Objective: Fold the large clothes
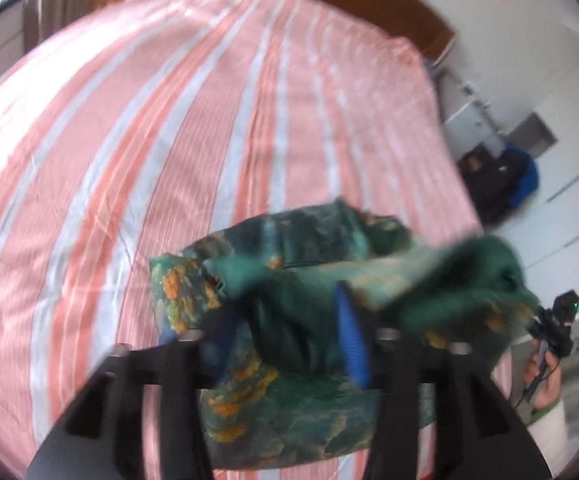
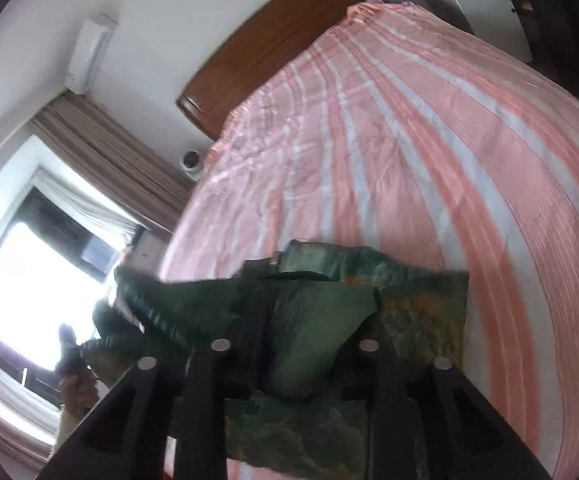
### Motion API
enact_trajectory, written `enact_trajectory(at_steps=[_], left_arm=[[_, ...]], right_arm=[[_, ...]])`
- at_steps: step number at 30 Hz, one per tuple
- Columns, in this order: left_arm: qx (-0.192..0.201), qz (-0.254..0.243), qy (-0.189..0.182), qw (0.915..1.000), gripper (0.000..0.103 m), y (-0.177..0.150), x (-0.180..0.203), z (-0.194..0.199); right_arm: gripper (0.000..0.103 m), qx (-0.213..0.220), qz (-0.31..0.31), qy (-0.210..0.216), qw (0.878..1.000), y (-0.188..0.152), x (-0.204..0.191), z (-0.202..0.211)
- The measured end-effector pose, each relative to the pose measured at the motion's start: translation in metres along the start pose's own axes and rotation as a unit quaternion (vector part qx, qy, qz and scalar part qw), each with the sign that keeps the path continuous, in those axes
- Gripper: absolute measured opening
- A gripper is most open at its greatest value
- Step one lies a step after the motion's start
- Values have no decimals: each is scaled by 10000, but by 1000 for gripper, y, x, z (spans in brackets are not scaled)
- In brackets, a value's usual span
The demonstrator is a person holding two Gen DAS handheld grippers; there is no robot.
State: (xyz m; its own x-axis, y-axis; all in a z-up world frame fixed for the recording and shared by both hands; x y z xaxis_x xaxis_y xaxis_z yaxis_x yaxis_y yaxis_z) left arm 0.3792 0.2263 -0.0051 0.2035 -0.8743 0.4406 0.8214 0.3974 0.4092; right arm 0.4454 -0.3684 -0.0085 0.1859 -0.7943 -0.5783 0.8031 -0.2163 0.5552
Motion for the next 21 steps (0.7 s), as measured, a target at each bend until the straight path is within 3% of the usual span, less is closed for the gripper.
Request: enact_trajectory(at_steps=[1,2,3,4,6,8,10,11,12,13,14,15,16,17,18,21], left_arm=[[1,46,210,9998,71,5,-6,-6],[28,14,276,9996,79,0,-11,-6],[57,-45,301,9995,84,-4,-15,-8],[99,-68,341,9993,91,-6,-22,-7],[169,-101,502,9985,93,-12,-35,-11],[32,-156,566,9983,92,-22,-45,-30],[-126,-275,665,9973,87,-27,-42,-52],[-164,-369,748,9964,77,-32,-39,-58],[-190,-514,840,9950,71,-36,-34,-68],[-211,-712,913,9931,46,-40,-27,-76],[-217,-887,1010,9907,15,-44,-20,-83],[-214,-975,1125,9886,13,-46,-17,-87],[-111,-1084,1334,9851,9,-48,-11,-87],[14,-1174,1446,9825,8,-49,-6,-83],[181,-1248,1499,9806,7,-49,-1,-74],[857,-1161,1268,9814,7,-36,9,-31]], right_arm=[[50,-96,-150,-150,9997,3,8,-14],[77,-122,-293,-204,9993,4,12,-24],[95,-55,-327,-163,9993,5,13,-27],[98,39,-302,-31,9995,5,12,-27],[98,31,-281,-6,9996,5,13,-29],[98,-36,-123,-369,9992,2,24,-27],[98,-253,206,-715,9969,-5,30,-37],[97,-461,395,-882,9943,-10,32,-49],[94,-638,564,-1058,9907,-17,32,-61],[89,-721,682,-1196,9879,-25,33,-71],[75,-813,895,-1402,9827,-30,31,-85],[55,-851,1036,-1544,9789,-33,29,-92],[46,-896,1237,-1878,9703,-36,27,-102],[23,-887,1333,-2099,9645,-38,27,-106],[14,-865,1386,-2237,9609,-37,26,-107],[11,-461,1593,-2342,9580,-28,5,-86]])
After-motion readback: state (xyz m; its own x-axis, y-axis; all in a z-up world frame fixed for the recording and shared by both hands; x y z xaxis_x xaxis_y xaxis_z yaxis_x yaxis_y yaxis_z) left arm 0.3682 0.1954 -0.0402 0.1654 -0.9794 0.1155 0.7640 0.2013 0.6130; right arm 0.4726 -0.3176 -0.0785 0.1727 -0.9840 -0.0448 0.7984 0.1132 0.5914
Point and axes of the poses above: each gripper's, at about its wrist camera, not at the fingertips, and z roughly against the way its jaws point, x to its right, y to its top, the point moved 4 cm from there along -z, roughly the way its jaws point, and after that the axes turned 4 degrees about z, right-handed, at the moved point
